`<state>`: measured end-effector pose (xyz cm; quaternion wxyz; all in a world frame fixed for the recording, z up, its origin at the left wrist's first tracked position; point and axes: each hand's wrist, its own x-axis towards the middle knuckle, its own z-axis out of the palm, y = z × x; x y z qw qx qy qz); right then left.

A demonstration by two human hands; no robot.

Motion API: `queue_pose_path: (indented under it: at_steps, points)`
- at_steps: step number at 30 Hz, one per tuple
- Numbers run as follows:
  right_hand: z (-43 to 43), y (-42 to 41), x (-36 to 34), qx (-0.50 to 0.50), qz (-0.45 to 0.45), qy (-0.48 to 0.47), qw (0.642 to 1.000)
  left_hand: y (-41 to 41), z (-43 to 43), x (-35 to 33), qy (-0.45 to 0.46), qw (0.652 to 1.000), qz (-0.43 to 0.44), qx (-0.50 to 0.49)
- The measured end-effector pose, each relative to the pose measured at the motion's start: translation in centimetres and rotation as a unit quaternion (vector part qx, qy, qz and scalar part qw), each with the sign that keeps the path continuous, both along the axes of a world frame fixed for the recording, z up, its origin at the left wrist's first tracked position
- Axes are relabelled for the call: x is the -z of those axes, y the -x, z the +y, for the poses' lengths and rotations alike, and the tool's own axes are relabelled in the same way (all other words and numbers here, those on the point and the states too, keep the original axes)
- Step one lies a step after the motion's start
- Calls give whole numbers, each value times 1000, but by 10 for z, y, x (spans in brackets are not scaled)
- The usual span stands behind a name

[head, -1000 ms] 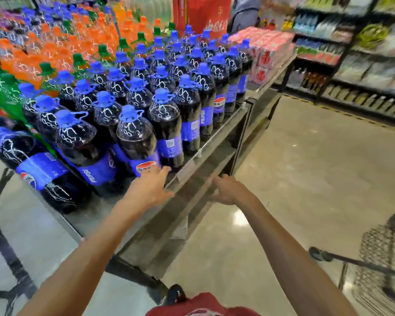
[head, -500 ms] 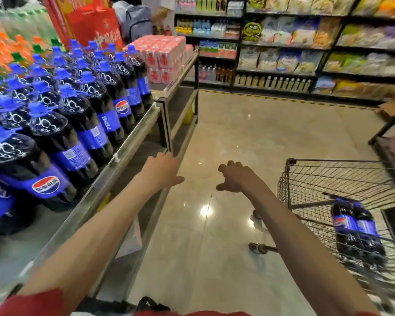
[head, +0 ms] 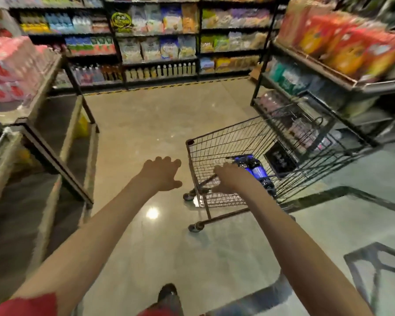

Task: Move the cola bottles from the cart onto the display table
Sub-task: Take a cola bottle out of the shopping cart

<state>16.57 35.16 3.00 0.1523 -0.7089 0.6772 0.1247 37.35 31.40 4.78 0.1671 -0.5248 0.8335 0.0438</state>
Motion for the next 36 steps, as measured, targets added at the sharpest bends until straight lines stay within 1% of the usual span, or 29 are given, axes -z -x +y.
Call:
queue_pose_path:
  at_steps: [6, 10, 14, 16, 18, 20, 25, 31, 36]
  points:
    - [-12, 79, 14, 74, -14, -9, 997, 82, -33, 4, 3, 997, 21, 77]
    - [-30, 133, 26, 106, -16, -27, 994, 134, -70, 18, -8, 994, 34, 100]
    - [-55, 188, 30, 135, -12, -43, 990, 188, -114, 39, -25, 994, 16, 107]
    - [-73, 212, 35, 127, 5, -51, 991, 214, -135, 50, -29, 994, 5, 108]
    - [-91, 236, 41, 130, 11, -67, 989, 240, -155, 59, -40, 993, 19, 110]
    - [-106, 255, 47, 137, 8, -76, 988, 263, -170, 67, -48, 992, 28, 110]
    - [-140, 296, 68, 138, -20, -93, 986, 306, -198, 92, -61, 992, 11, 114]
    - [-183, 342, 109, 120, -45, -135, 983, 353, -224, 129, -112, 990, 1, 80]
    - [-229, 386, 148, 72, -49, -176, 980, 397, -253, 157, -142, 989, -9, 37]
